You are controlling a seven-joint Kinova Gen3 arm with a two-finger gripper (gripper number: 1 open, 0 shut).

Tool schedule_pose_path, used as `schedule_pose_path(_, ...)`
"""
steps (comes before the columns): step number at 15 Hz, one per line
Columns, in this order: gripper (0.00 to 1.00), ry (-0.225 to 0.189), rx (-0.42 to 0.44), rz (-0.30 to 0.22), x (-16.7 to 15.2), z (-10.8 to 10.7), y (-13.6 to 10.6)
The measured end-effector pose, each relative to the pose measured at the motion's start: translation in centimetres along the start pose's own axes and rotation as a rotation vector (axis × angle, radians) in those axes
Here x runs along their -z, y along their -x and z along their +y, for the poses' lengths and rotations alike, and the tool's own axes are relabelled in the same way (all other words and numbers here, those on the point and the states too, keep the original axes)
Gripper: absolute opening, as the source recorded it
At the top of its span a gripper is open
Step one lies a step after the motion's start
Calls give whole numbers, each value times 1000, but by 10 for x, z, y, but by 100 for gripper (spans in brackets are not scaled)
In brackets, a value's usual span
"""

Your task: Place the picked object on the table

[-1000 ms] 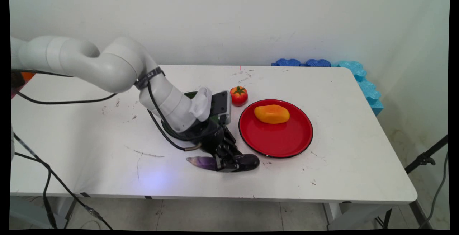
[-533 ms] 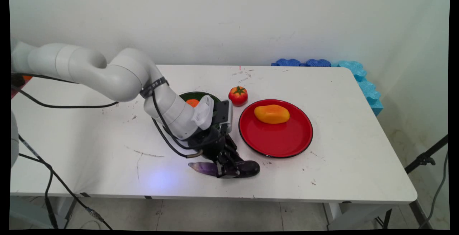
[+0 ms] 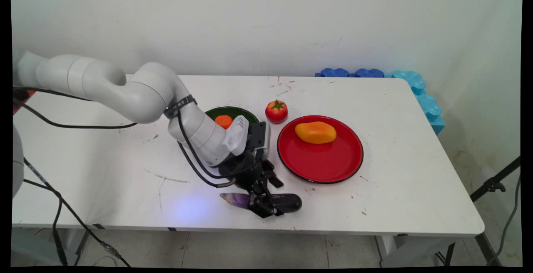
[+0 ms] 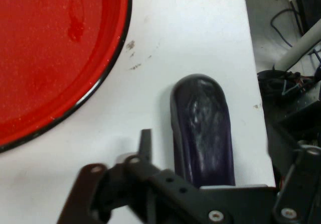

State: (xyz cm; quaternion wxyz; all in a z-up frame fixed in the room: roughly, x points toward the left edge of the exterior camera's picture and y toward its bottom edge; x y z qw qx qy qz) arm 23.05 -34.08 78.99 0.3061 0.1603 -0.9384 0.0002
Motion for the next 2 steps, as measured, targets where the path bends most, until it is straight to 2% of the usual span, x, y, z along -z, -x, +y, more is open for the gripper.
schedule_pose_path(2, 100, -3, 1, 7, 1, -1, -1)
